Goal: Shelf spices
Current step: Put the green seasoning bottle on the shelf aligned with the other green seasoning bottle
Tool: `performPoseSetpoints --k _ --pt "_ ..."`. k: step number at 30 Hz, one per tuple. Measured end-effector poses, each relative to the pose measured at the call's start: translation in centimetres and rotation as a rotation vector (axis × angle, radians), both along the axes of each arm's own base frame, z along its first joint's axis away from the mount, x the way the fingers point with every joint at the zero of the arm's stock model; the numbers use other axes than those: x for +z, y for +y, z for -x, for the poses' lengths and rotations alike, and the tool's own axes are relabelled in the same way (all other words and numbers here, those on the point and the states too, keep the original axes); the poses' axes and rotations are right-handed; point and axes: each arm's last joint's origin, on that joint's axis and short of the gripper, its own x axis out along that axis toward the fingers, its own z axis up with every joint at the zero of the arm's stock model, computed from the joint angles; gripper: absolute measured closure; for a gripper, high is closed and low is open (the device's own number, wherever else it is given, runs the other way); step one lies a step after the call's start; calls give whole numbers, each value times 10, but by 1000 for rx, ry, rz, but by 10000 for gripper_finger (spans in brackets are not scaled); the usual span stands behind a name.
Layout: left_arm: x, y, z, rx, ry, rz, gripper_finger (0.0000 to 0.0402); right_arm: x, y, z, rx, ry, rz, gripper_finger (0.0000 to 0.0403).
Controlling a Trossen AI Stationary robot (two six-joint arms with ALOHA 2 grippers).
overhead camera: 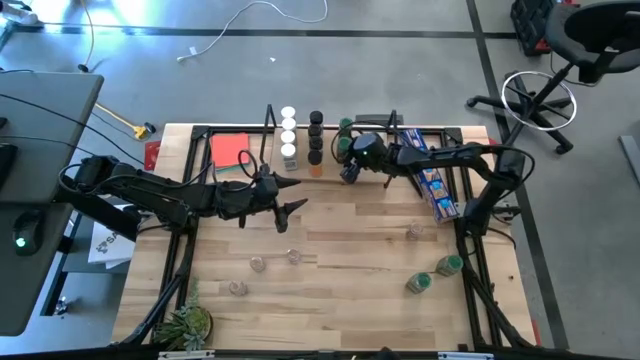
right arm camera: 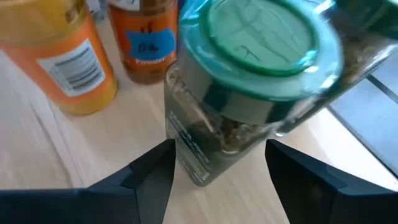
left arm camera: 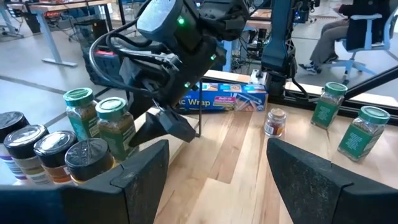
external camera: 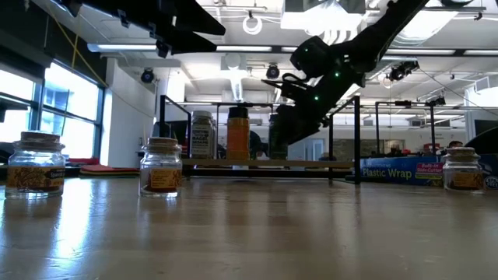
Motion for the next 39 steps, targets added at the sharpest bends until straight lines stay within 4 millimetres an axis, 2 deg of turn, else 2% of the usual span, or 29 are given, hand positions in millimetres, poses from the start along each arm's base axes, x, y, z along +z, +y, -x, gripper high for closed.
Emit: performPoseSetpoints --k 6,23,39 --pt "0 0 0 0 1 0 133 2 -4 1 -58 -35 3 160" --pt "0 0 0 0 1 0 133 4 -9 1 -86 -57 28 160" --pt "0 0 0 -8 1 2 133 15 -7 4 -2 -6 114 160"
